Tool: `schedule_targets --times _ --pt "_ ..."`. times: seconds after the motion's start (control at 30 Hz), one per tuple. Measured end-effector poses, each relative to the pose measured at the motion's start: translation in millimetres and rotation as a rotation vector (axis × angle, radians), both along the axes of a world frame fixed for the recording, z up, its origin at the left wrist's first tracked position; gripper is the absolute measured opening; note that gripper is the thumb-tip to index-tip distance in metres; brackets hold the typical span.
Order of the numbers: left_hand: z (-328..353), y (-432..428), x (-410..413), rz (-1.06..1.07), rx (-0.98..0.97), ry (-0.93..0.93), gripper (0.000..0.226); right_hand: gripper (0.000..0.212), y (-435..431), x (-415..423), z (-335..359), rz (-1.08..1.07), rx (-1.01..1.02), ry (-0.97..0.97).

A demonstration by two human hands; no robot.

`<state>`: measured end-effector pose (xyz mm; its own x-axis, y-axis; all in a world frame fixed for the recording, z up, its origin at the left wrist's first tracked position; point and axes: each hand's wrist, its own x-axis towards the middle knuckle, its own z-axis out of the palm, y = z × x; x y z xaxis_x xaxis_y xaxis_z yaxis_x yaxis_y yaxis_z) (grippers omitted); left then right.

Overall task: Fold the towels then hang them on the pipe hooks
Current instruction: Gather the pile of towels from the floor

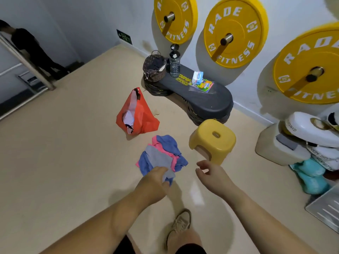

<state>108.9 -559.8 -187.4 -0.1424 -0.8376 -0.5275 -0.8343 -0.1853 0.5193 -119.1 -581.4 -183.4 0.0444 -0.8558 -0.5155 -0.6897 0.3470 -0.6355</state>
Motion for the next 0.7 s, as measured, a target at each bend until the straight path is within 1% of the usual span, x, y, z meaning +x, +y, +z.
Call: schedule_targets --times 0.07,0.13,0.23,0.3,0.37,0.47,0.6,0.7 --pt "-26 -35 10 0.005 0.038 -0.012 0.034 0.039 -35 11 -22 -0.022 0.038 0.002" --pt "-59 -68 24 0.028 0.080 -0.012 0.037 0.039 -70 25 -53 -0.025 0.082 0.021" --pt "-137 -116 49 0.078 0.144 -0.014 0.035 0.041 -118 47 -121 -0.011 0.129 0.046" --pt "-205 -146 65 0.110 0.170 -0.022 0.029 0.045 -148 64 -184 -0.011 0.140 0.068" --pt "-273 -171 74 0.125 0.149 -0.037 0.027 0.043 -174 81 -250 -0.012 0.147 0.073" --pt "-383 -197 84 0.185 0.129 -0.039 0.043 0.034 -205 99 -364 -0.020 0.156 0.060" --pt "-529 -215 102 0.316 0.160 -0.075 0.054 0.034 -235 112 -498 -0.007 0.178 0.061" --pt "-605 -222 116 0.461 0.183 -0.095 0.061 0.042 -252 114 -569 -0.006 0.191 0.064"
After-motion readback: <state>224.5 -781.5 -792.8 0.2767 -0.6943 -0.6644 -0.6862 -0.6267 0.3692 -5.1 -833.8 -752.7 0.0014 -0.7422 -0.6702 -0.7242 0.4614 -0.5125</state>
